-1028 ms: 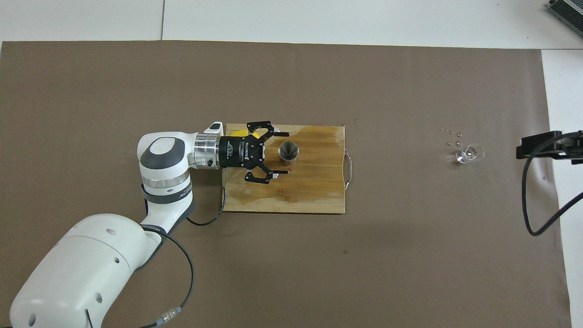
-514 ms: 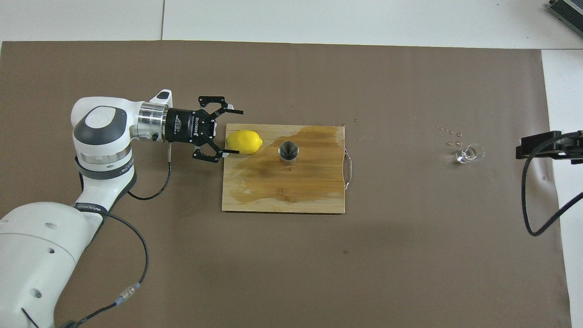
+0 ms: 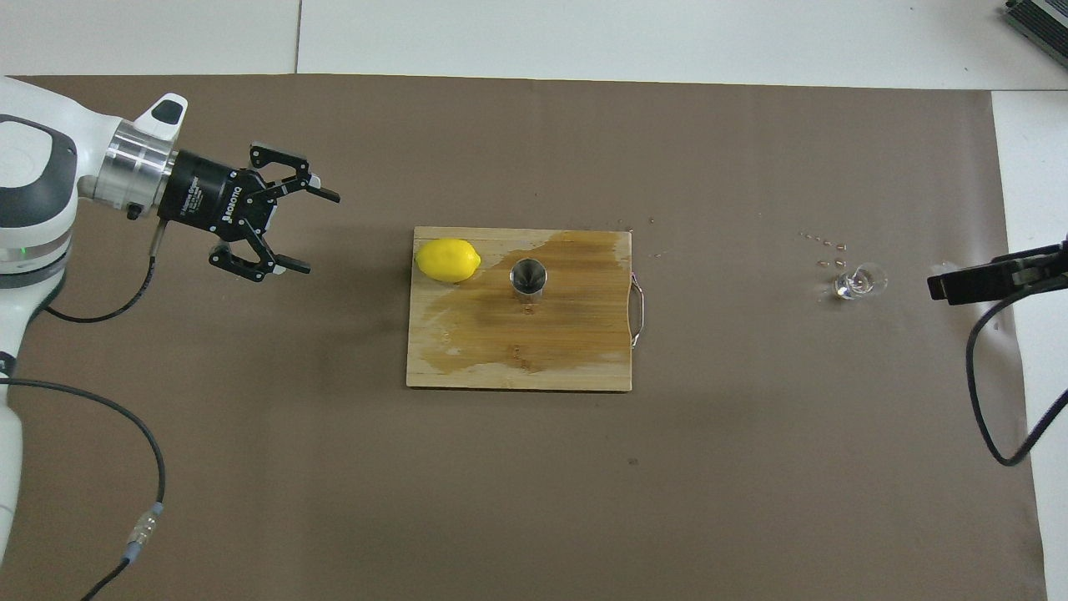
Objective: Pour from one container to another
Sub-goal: 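Retract the left gripper while the right gripper reaches the clear glass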
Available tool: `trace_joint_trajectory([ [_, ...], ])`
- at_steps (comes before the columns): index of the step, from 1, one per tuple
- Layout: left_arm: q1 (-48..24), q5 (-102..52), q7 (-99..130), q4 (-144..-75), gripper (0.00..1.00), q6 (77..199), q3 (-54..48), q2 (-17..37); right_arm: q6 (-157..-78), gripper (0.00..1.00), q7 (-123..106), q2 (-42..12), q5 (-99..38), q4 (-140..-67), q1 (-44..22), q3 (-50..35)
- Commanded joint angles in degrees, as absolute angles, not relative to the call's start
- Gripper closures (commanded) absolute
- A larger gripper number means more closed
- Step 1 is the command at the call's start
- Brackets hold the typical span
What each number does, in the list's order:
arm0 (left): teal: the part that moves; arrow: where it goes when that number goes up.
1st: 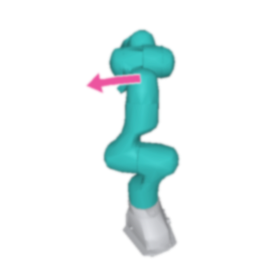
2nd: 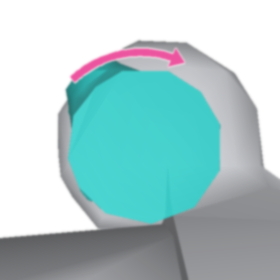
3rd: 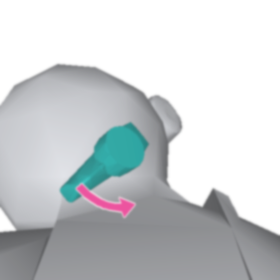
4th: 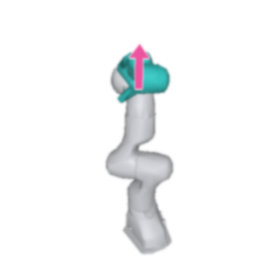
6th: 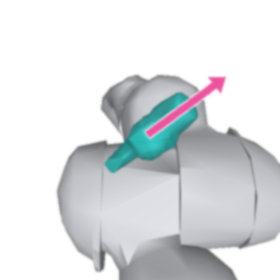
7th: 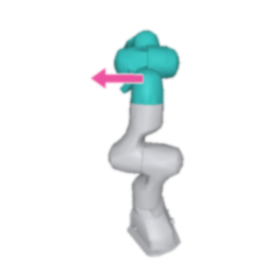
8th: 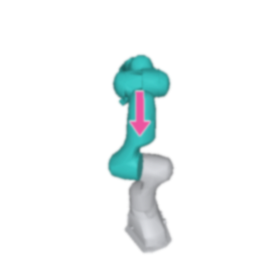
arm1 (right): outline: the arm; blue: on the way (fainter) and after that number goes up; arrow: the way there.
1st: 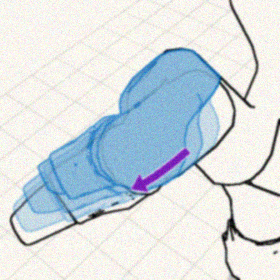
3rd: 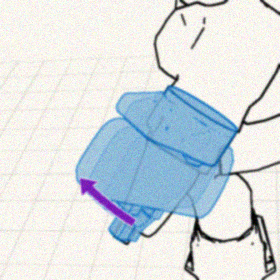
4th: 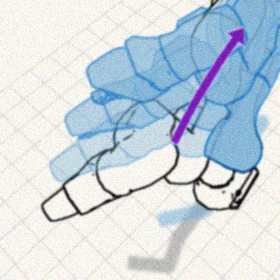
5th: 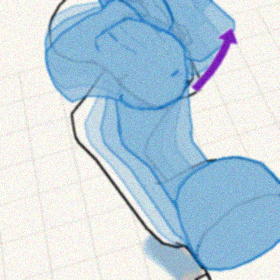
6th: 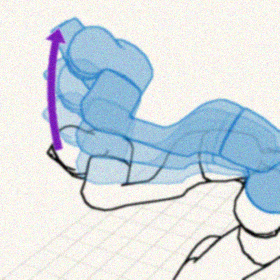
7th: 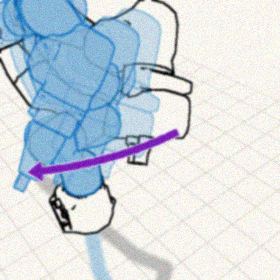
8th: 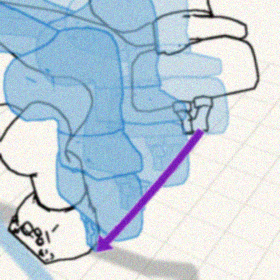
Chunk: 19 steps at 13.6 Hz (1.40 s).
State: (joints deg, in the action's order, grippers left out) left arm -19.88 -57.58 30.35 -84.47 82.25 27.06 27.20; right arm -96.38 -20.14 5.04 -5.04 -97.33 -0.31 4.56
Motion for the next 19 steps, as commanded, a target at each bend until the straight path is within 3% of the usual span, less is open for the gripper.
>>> trace_joint_trajectory([
  [1, -19.8, -45.9, 20.1, -81.9, 0.0, 80.4, 28.5, 23.7, -102.9, 0.0, -37.8, 7.1, -9.5, -105.2, 0.4, 7.4],
  [4, -20.6, -30.9, 7.8, -80.1, 0.0, 81.1, 28.3, 20.1, -109.7, 0.0, -56.4, 5.5, -15.8, -110.0, 0.6, 11.0],
  [10, -25.8, -8.6, -0.3, -77.3, 0.0, 86.1, 27.6, 15.0, -110.3, 0.0, -93.8, -8.3, -38.9, -109.3, 9.0, 11.5],
  [12, -26.5, -7.6, -2.7, -77.8, 0.0, 86.8, 27.6, 12.8, -107.2, 0.0, -102.3, -14.2, -46.8, -106.8, 12.6, 11.3],
  [15, -27.0, -7.6, -3.0, -79.5, 0.0, 86.6, 27.5, 9.4, -97.4, 0.0, -109.3, -24.4, -49.0, -96.4, 17.0, 9.9],
  [19, -27.8, -6.3, -3.0, -86.0, 0.0, 86.6, 26.5, 3.3, -91.5, 0.0, -117.7, -31.3, -47.6, -91.5, 22.8, 4.8],
])
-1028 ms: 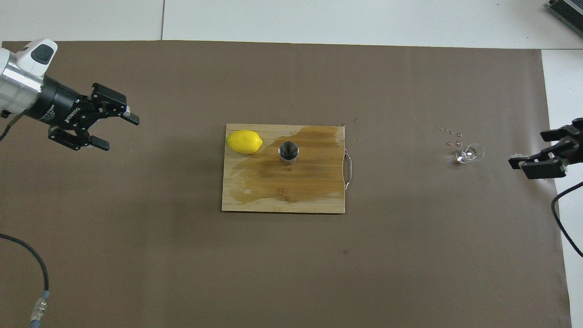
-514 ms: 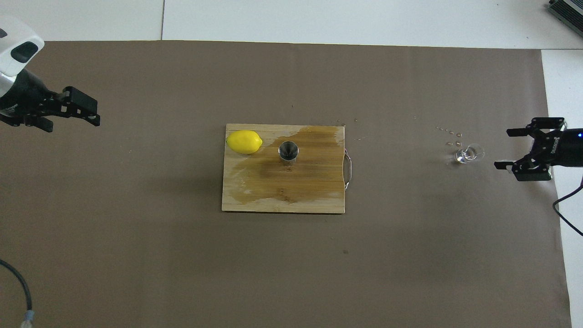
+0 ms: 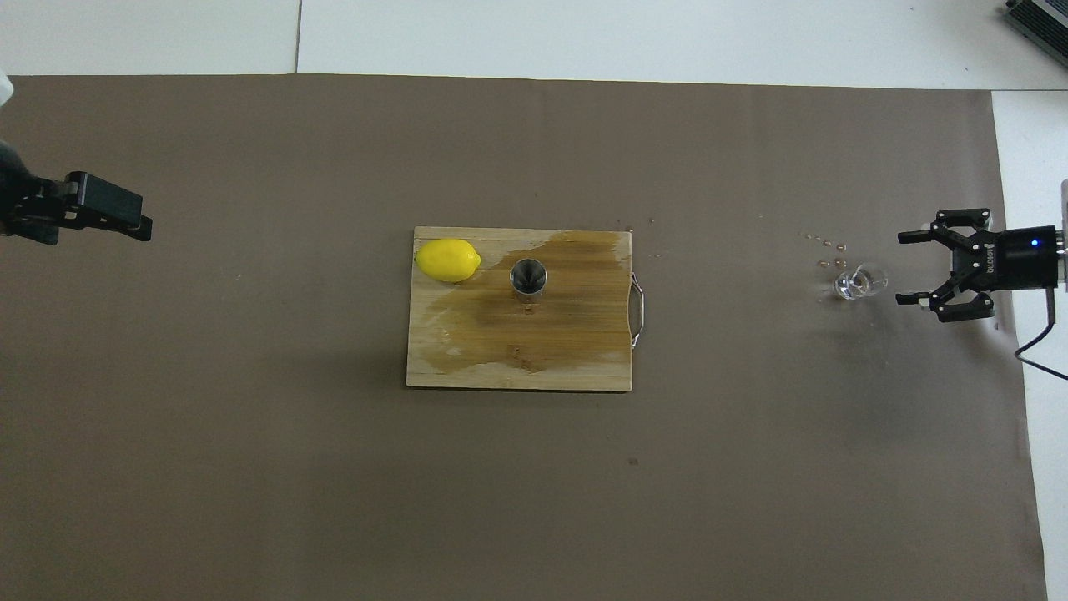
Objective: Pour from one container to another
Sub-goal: 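Lower the right gripper around the clear glass and close it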
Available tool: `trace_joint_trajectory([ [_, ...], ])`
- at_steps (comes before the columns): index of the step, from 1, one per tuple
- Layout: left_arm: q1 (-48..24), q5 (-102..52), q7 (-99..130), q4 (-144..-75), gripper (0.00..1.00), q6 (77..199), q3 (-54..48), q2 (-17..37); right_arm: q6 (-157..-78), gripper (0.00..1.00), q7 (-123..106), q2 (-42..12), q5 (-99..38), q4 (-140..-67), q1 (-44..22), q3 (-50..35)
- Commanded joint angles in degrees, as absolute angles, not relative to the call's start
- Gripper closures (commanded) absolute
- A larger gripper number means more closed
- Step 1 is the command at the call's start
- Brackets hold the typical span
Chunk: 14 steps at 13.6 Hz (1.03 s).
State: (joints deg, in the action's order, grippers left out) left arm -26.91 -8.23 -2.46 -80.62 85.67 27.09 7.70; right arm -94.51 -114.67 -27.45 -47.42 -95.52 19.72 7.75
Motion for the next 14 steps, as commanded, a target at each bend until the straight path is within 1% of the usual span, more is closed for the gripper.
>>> trace_joint_trajectory([
  [1, -26.9, -6.0, -3.0, -86.6, 0.0, 86.3, 25.1, 2.9, -90.7, 0.0, -118.5, -31.8, -46.2, -91.3, 24.8, 2.6],
  [2, -23.6, -4.8, -3.0, -86.6, 0.0, 85.7, 21.7, 2.9, -90.5, 0.0, -119.3, -32.5, -45.4, -91.3, 26.6, 0.5],
  [3, -18.7, -2.7, -3.0, -86.5, 0.0, 85.6, 15.6, 2.9, -89.7, 0.0, -120.7, -33.6, -44.7, -91.3, 27.9, -0.9],
  [4, -16.1, -0.3, -2.9, -86.6, 0.0, 85.6, 11.6, 2.7, -88.6, 0.0, -122.2, -34.5, -43.7, -90.8, 28.8, -1.3],
  [7, -14.9, -0.2, -2.9, -88.2, 0.0, 84.7, 11.2, 2.4, -88.1, 0.0, -125.9, -37.0, -42.2, -89.4, 29.9, -2.2],
  [10, -12.1, -0.1, -3.0, -88.7, 0.0, 83.3, 10.5, 2.7, -88.5, 0.0, -125.9, -38.9, -42.7, -87.5, 30.1, -2.9],
  [14, -7.0, -0.2, -2.5, -88.3, 0.0, 83.1, 7.6, 3.2, -90.1, 0.0, -125.6, -39.9, -43.9, -87.3, 29.9, -3.7],
])
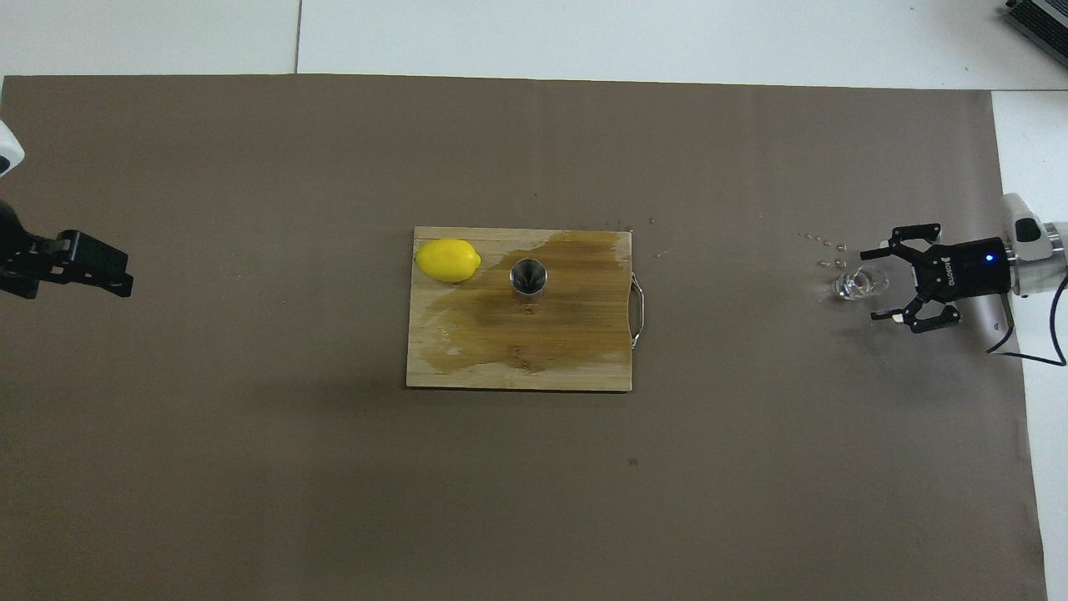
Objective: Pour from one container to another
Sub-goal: 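Lower the right gripper around the clear glass and close it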
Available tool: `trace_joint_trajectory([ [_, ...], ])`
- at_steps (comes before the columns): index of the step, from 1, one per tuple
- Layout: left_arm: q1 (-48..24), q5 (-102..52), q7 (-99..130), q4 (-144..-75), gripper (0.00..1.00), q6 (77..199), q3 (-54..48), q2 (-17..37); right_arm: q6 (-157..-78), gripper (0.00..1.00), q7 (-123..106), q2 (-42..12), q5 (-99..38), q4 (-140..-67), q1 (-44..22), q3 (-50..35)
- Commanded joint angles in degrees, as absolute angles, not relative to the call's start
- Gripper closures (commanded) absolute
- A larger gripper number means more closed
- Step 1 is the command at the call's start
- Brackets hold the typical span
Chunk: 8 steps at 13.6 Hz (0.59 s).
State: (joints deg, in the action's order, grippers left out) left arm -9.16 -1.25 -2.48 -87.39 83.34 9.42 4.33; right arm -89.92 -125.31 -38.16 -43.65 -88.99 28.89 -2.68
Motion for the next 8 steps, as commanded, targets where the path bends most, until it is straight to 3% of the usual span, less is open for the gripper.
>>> trace_joint_trajectory([
  [1, -7.6, -0.3, -1.9, -88.9, 0.0, 83.7, 8.6, 2.6, -90.5, 0.0, -125.6, -40.2, -43.8, -87.3, 30.0, -3.7],
  [8, -8.3, -0.5, -2.4, -89.3, 0.0, 83.1, 8.7, 1.7, -91.1, 0.0, -125.8, -40.3, -43.9, -87.4, 30.6, -3.7],
])
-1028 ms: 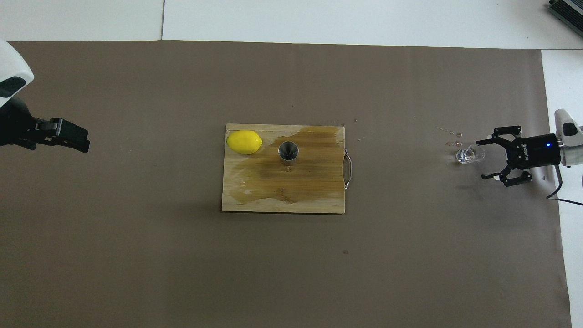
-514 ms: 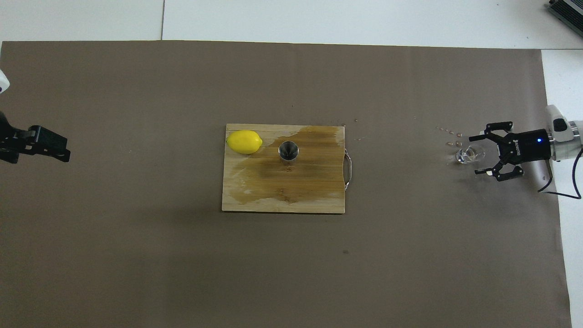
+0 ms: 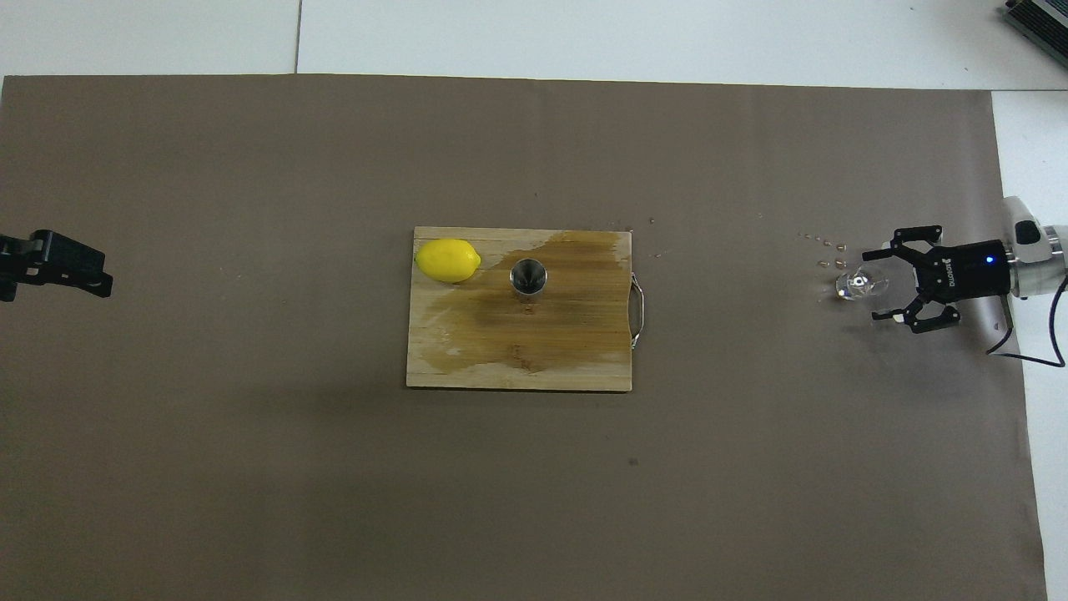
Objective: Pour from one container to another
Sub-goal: 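Lower the right gripper around the clear glass and close it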
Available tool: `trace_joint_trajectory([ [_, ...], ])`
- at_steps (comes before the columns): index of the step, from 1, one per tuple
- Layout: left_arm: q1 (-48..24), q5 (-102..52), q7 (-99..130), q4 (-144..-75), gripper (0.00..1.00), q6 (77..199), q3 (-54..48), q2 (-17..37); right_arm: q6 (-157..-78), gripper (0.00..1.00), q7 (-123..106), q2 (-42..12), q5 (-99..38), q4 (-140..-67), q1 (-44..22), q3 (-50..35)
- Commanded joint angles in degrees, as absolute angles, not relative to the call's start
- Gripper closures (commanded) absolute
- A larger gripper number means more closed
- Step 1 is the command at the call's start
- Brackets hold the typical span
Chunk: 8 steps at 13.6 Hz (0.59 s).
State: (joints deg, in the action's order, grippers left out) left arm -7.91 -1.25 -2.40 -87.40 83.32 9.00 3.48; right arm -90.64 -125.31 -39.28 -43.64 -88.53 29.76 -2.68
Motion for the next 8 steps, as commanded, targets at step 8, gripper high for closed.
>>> trace_joint_trajectory([
  [8, -7.5, -0.5, -2.3, -89.2, 0.0, 82.4, 8.9, 1.5, -93.6, 0.0, -125.6, -40.1, -48.1, -90.2, 29.7, -3.7],
])
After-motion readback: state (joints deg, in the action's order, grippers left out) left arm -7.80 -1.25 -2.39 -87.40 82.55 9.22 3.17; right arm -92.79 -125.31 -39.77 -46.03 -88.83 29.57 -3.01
